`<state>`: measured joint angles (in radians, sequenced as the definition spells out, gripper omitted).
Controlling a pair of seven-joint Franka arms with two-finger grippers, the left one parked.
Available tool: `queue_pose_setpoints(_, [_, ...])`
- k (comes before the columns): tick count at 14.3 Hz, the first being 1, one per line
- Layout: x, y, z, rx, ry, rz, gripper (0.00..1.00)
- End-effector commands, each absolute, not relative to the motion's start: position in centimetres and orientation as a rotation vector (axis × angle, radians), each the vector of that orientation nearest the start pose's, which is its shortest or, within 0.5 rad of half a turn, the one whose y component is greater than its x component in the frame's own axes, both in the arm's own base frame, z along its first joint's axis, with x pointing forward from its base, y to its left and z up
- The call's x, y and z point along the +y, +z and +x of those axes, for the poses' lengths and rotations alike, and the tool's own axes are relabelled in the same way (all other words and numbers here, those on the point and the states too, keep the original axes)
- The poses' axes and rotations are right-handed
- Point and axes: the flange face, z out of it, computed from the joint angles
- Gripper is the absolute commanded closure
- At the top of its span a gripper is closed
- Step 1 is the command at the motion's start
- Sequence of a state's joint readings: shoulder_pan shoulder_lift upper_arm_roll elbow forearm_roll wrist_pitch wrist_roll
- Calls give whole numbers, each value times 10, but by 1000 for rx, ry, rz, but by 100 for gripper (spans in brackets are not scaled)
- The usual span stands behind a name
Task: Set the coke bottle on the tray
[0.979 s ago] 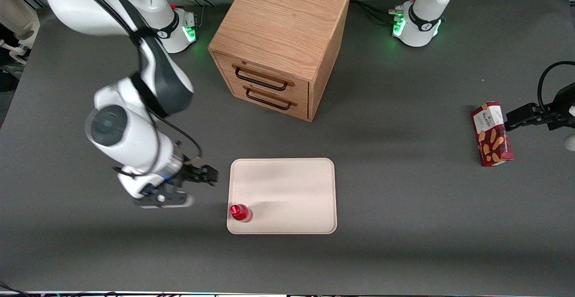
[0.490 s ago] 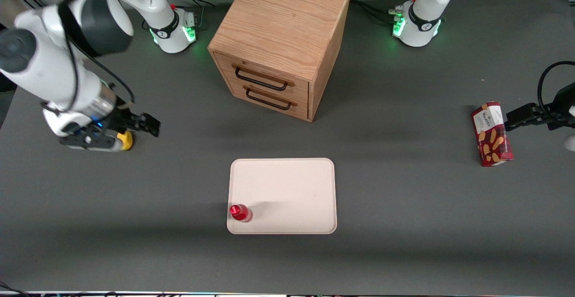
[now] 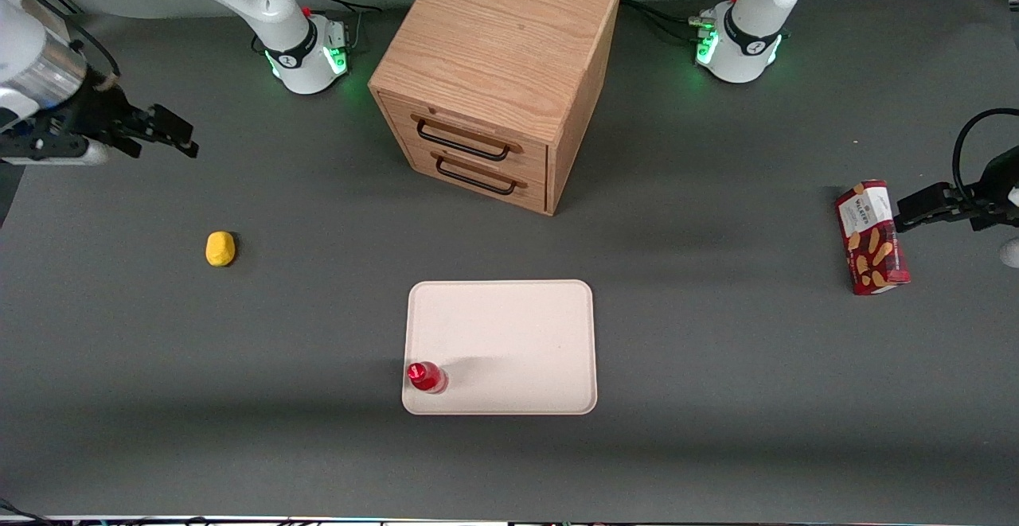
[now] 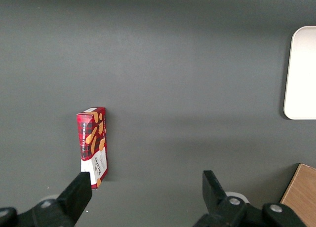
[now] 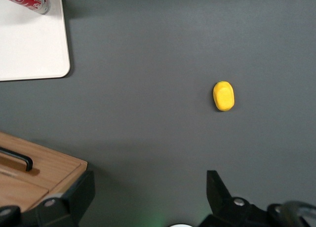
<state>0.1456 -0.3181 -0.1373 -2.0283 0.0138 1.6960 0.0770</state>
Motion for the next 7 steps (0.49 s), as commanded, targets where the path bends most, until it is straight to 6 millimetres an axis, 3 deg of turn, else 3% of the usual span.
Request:
queue_pose_setpoints(1, [-13,591,449,-2,11,-3095,0])
queue_pose_setpoints(7, [-11,585,484,7,24,-3148,0])
